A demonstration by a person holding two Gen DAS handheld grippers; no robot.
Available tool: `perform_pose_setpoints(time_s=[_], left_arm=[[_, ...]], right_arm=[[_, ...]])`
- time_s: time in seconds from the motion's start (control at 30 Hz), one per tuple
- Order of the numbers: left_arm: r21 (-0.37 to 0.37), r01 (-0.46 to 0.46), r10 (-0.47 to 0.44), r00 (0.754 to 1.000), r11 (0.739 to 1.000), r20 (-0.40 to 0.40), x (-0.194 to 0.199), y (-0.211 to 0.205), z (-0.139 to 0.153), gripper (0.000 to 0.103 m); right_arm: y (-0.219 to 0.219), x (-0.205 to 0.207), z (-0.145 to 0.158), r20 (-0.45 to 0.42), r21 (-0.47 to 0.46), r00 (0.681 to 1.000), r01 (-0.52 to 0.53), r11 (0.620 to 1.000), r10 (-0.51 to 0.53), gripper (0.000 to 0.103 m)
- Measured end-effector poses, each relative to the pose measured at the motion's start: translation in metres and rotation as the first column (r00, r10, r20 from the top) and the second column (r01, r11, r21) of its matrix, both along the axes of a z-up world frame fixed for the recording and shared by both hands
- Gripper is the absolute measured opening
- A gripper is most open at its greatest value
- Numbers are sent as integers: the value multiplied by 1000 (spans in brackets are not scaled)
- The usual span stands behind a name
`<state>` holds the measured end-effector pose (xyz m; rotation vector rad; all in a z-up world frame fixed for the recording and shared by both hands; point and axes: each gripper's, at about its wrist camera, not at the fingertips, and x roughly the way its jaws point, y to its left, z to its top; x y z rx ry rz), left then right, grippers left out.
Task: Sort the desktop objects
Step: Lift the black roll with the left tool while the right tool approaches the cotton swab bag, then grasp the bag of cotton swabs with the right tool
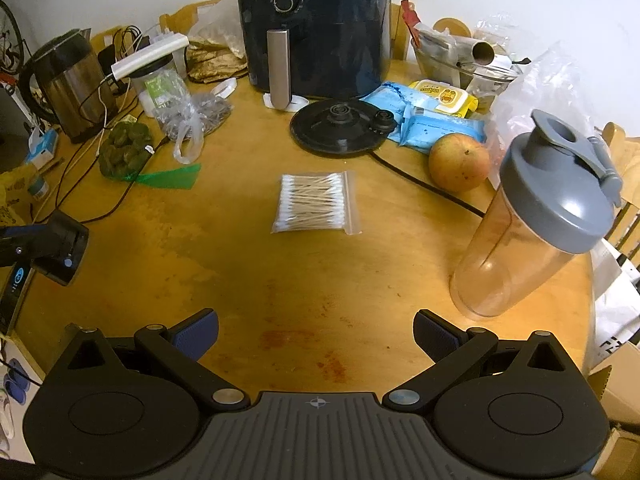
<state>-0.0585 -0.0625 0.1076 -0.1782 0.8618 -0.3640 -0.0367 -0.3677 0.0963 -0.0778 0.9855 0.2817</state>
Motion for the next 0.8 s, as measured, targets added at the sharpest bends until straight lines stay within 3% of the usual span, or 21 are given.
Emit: perform_pose_setpoints(time_s=[0.37,0.6,0.8], left_arm=[[124,105,-98,993,987,-60,18,-47,17,56],[119,123,-110,987,985,-113,21,-59,19,56],[137,112,-91,984,984,-154,17,-63,14,56]], right_arm=[[-26,1,2,24,21,998,-64,998,63,103],[-33,21,-6,51,27,997,-54,998,52,103],[-15,40,-20,97,-8,994,-42,999,43,103]])
